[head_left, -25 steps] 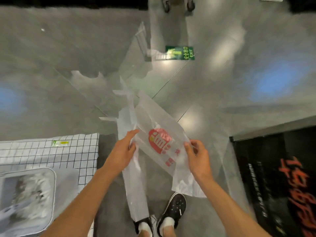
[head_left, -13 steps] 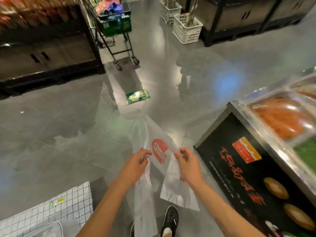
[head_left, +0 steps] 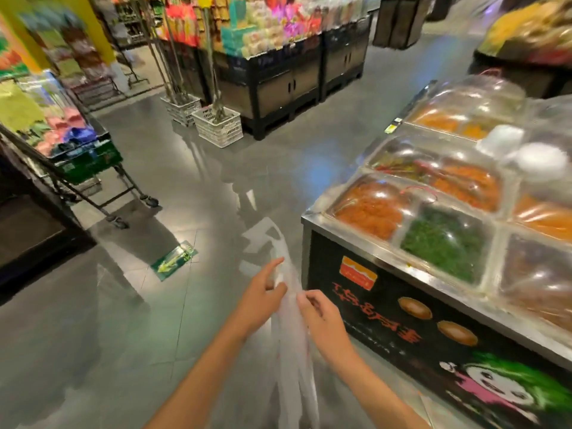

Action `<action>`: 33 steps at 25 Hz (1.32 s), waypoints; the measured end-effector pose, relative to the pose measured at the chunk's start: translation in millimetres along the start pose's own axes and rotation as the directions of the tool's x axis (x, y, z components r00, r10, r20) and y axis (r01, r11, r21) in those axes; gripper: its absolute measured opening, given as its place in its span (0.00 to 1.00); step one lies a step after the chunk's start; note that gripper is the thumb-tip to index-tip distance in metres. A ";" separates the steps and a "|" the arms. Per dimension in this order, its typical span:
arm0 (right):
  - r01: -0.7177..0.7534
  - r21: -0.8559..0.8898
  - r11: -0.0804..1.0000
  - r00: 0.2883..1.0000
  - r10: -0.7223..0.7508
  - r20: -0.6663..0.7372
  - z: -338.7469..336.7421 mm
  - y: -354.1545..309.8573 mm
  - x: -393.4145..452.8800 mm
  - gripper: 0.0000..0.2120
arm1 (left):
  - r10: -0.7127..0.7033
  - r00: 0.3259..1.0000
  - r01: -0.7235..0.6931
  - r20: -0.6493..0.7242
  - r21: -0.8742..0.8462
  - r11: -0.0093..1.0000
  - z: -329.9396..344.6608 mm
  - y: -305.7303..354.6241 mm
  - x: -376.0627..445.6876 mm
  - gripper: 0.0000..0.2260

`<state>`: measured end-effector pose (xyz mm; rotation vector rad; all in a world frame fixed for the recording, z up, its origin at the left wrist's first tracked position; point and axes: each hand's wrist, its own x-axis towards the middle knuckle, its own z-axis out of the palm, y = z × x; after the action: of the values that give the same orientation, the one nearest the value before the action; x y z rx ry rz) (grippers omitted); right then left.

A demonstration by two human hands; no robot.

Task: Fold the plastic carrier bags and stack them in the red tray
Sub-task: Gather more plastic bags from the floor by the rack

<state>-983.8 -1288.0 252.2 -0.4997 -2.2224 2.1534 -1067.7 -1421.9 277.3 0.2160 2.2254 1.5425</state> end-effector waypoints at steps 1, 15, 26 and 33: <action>-0.002 0.024 1.000 0.999 0.003 -0.050 -5.2 1.0 -3.6 0.10 | -0.022 0.998 0.025 0.051 -0.046 0.999 8.4 8.1 4.8 0.21; -0.245 -0.494 0.834 0.854 -0.056 -0.517 -135.0 19.5 -101.3 0.25 | -0.123 0.564 -0.499 0.817 0.456 0.737 152.4 82.7 17.5 0.20; -0.377 -0.896 0.236 0.926 0.126 -0.357 -349.0 0.2 -214.2 0.19 | -0.184 0.123 -0.951 0.975 0.168 0.259 340.8 155.2 -41.3 0.21; -0.650 -0.600 0.467 0.712 0.099 -0.695 -462.7 7.3 -320.9 0.06 | -0.034 0.065 -0.978 0.997 0.070 0.197 466.6 199.3 -66.9 0.09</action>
<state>-574.0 -911.9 339.8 -1.5912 -2.6945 0.5658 -831.4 -972.3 340.4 2.0956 1.5086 -0.0546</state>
